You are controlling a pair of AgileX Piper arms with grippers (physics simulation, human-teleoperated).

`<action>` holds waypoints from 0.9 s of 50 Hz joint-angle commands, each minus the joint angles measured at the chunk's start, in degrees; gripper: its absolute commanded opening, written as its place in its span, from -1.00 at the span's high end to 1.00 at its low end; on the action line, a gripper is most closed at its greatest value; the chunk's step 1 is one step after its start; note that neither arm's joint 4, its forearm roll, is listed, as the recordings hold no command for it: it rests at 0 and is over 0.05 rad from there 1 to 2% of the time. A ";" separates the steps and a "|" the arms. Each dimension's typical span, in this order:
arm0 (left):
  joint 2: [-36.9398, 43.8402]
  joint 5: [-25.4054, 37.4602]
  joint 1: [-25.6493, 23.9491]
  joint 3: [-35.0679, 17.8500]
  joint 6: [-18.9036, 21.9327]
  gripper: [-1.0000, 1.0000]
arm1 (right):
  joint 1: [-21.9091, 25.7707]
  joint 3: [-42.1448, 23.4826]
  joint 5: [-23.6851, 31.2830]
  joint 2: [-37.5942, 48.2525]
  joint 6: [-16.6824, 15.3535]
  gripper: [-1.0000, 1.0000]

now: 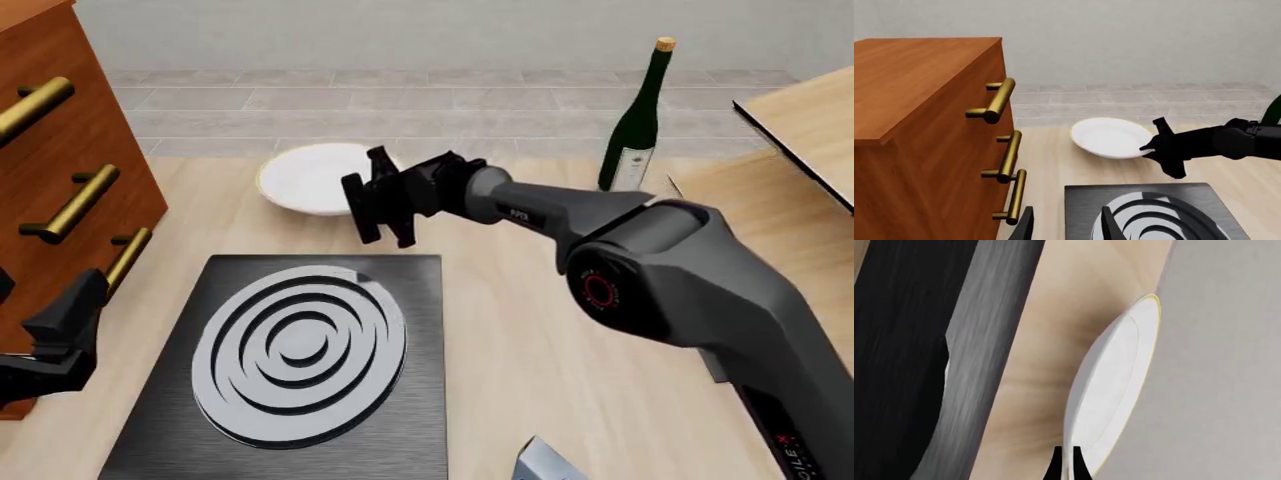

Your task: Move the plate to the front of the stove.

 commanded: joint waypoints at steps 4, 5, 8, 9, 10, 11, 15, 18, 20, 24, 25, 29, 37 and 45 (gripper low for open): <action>0.02 -0.02 0.00 0.00 0.01 -1.00 | 0.13 -1.18 1.08 1.15 1.06 1.00; 0.04 -0.02 0.01 0.00 0.00 -1.00 | 0.01 -1.07 1.33 1.09 1.04 1.00; 0.00 0.00 -0.01 0.00 0.00 -1.00 | -0.17 -0.89 1.66 0.92 1.05 1.00; -0.04 0.02 -0.02 0.00 0.00 -1.00 | -0.17 -0.78 1.69 0.88 1.04 1.00; -0.01 0.01 0.02 0.00 -0.01 -1.00 | -0.07 -0.91 1.91 0.92 1.23 1.00; 0.00 0.00 0.00 0.00 0.01 -1.00 | -0.02 -1.11 2.35 1.00 1.45 1.00; 0.00 0.00 0.01 0.00 -0.01 -1.00 | -0.02 -1.30 2.79 1.20 1.53 1.00; 0.01 -0.01 0.01 0.00 0.01 -1.00 | -0.06 -1.46 3.03 1.11 1.60 1.00; 0.01 -0.01 0.00 0.00 0.01 -1.00 | -0.12 -1.45 3.00 1.09 1.57 1.00; 0.04 -0.02 0.00 0.00 0.00 -1.00 | -0.30 -1.12 3.16 0.85 1.51 1.00; -0.01 0.00 0.01 0.00 0.00 -1.00 | -0.32 -1.18 3.20 0.90 1.51 1.00; 0.04 -0.02 -0.02 0.00 0.00 -1.00 | -0.28 -0.97 3.48 0.84 1.66 1.00; -0.03 0.02 0.00 0.00 0.01 -1.00 | -0.15 -0.91 5.25 1.60 2.26 1.00; 0.04 -0.02 0.00 0.00 0.01 -1.00 | 0.05 -2.06 6.47 1.99 3.22 -1.00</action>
